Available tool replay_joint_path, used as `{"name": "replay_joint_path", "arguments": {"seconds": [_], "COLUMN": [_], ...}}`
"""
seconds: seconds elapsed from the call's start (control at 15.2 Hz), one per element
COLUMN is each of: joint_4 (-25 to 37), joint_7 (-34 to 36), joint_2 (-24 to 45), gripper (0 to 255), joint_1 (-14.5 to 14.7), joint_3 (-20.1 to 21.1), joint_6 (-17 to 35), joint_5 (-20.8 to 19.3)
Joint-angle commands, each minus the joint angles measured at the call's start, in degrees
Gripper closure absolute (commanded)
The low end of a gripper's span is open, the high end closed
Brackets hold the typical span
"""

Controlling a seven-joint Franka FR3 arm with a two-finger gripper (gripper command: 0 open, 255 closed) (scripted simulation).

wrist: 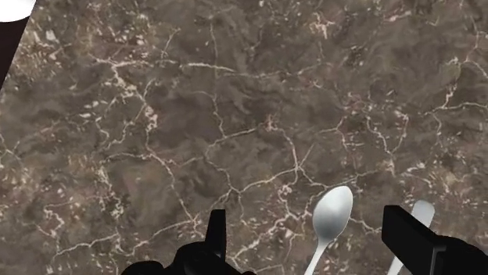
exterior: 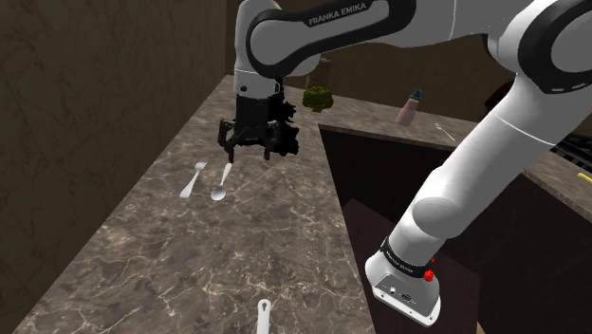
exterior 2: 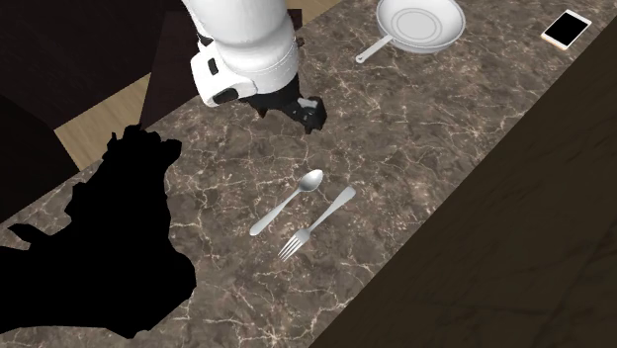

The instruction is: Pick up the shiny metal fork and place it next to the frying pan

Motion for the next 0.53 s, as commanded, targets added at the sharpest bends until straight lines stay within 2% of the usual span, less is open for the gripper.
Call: {"name": "replay_joint_path", "arguments": {"seconds": [0.0,0.46], "joint_4": [2.39,14.89], "joint_7": [4.39,19.51], "joint_2": [4.39,20.77], "gripper": [0,0], "joint_1": [-0.19,1.67], "joint_3": [0.95,1.24], "joint_6": [2.44,7.15], "joint_5": [-1.39,-8.61]}}
